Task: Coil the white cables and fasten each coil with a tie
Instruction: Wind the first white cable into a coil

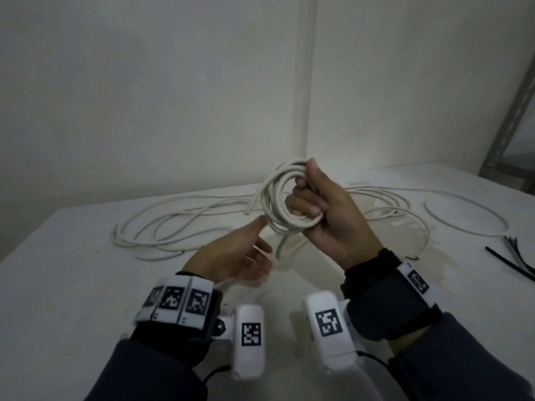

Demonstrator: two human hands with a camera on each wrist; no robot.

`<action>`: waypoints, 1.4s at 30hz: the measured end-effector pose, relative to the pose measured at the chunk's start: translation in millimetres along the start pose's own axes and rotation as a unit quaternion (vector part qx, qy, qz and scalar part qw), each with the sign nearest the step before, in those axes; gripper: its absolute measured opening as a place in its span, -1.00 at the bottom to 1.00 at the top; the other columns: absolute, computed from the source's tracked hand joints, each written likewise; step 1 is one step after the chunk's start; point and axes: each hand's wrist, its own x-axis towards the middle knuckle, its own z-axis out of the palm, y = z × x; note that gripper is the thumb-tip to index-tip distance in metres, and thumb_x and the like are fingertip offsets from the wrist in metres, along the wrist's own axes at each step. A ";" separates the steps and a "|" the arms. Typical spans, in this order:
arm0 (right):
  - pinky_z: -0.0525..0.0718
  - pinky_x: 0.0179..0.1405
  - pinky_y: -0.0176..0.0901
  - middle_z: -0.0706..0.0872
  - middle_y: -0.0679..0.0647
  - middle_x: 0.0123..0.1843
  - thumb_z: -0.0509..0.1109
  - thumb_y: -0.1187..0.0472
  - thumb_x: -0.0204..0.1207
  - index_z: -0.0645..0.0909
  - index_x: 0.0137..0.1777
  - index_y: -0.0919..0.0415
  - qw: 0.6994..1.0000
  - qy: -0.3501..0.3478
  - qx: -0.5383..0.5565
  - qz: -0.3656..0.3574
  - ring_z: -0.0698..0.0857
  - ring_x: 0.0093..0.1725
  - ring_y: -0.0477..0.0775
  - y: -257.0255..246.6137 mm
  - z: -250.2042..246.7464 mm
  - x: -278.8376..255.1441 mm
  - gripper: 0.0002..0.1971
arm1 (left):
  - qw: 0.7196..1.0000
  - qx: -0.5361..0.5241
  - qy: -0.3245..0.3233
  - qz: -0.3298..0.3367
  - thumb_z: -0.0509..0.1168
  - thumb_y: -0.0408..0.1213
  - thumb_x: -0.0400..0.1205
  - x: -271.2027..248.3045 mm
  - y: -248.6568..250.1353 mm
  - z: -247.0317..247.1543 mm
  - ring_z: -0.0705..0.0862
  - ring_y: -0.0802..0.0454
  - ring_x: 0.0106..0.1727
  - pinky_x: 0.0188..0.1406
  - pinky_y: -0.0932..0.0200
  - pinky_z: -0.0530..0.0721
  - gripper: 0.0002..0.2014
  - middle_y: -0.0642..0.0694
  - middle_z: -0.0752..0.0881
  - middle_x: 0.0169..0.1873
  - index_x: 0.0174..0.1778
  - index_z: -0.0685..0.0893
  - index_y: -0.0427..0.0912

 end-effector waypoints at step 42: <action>0.29 -0.57 -0.27 0.35 -0.07 -0.61 0.31 0.14 0.65 0.51 -0.30 0.22 0.976 0.191 -0.106 -0.021 0.28 -0.63 -0.11 27.2 -36.1 0.8 -0.72 | 0.916 0.237 0.145 0.291 0.07 -0.26 0.76 -3.5 13.5 -9.9 0.56 -0.04 -0.15 -0.02 -0.02 0.54 -0.82 -0.11 0.65 -0.18 -0.06 0.54 -0.18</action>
